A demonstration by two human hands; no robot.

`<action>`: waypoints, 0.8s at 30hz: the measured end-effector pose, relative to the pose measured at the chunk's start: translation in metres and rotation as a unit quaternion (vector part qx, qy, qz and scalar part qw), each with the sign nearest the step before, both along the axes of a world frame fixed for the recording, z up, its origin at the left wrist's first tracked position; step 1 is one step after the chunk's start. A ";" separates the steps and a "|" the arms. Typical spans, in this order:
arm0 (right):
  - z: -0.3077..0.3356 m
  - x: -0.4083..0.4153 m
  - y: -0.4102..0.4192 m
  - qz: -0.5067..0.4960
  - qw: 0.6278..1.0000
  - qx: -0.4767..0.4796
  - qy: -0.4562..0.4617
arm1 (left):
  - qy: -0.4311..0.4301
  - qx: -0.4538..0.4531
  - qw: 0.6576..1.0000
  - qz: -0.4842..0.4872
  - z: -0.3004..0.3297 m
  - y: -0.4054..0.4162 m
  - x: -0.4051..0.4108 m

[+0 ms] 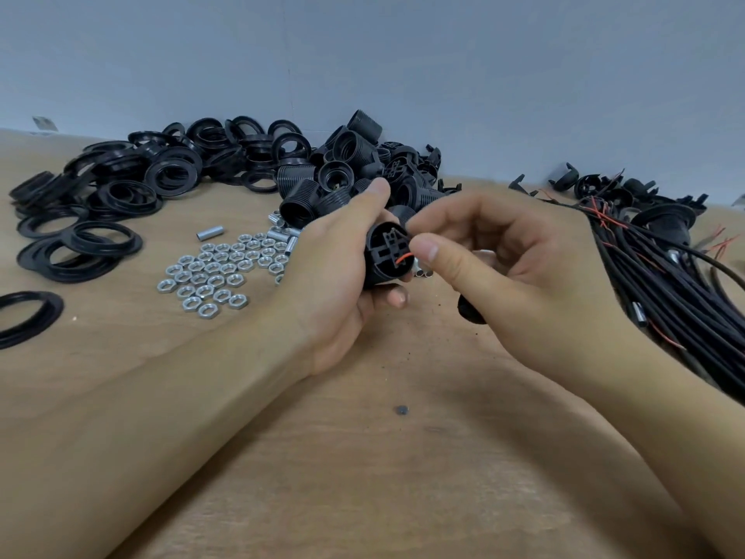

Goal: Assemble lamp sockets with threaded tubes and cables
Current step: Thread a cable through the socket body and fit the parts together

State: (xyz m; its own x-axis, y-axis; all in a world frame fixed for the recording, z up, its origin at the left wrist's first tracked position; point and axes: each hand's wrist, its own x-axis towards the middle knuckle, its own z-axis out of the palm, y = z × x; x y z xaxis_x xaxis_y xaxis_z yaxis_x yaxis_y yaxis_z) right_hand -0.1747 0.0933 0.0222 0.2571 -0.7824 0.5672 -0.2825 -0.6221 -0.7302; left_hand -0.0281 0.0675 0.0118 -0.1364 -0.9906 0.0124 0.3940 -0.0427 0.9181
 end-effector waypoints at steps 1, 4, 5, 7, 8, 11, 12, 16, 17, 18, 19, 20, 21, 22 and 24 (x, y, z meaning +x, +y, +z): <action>0.000 0.000 0.000 -0.008 1.000 -0.003 -0.001 | 0.001 -0.009 1.000 0.009 0.000 0.000 -0.001; 0.000 0.001 0.000 -0.040 0.999 -0.006 0.017 | -0.013 -0.047 0.998 0.040 -0.003 -0.002 -0.002; 0.000 0.001 0.000 -0.049 0.998 -0.003 0.025 | -0.021 -0.062 0.997 0.052 -0.004 -0.002 -0.002; 0.000 0.001 0.000 -0.051 0.998 0.010 0.031 | -0.032 -0.085 0.993 0.070 -0.006 -0.003 -0.002; 0.000 0.002 0.000 -0.047 0.998 0.019 0.030 | -0.035 -0.094 0.992 0.076 -0.007 -0.003 -0.002; -0.001 0.002 0.000 -0.048 0.998 0.034 0.025 | -0.040 -0.115 0.989 0.087 -0.009 -0.003 -0.002; -0.002 0.002 0.000 -0.049 0.998 0.038 0.019 | -0.040 -0.119 0.988 0.088 -0.009 -0.003 -0.002; -0.002 0.003 0.000 -0.044 0.998 0.045 0.007 | -0.041 -0.121 0.988 0.088 -0.010 -0.004 -0.001; -0.002 0.004 0.001 -0.042 0.998 0.043 0.007 | -0.040 -0.122 0.988 0.090 -0.010 -0.004 0.000; -0.001 0.004 0.001 -0.041 0.998 0.039 0.007 | -0.039 -0.123 0.988 0.090 -0.010 -0.004 0.000; -0.001 0.003 0.002 -0.040 0.999 0.035 0.008 | -0.039 -0.125 0.987 0.088 -0.010 -0.004 0.000; 0.000 0.003 0.002 -0.040 0.999 0.031 0.008 | -0.041 -0.126 0.987 0.086 -0.010 -0.004 0.000; 0.000 0.003 0.002 -0.040 0.999 0.028 0.009 | -0.042 -0.127 0.987 0.084 -0.010 -0.004 0.000; 0.001 0.003 0.003 -0.040 0.999 0.030 0.012 | -0.043 -0.129 0.987 0.083 -0.010 -0.004 -0.001; 0.000 0.003 0.002 -0.041 0.998 0.038 0.028 | -0.047 -0.133 0.986 0.084 -0.011 -0.004 -0.001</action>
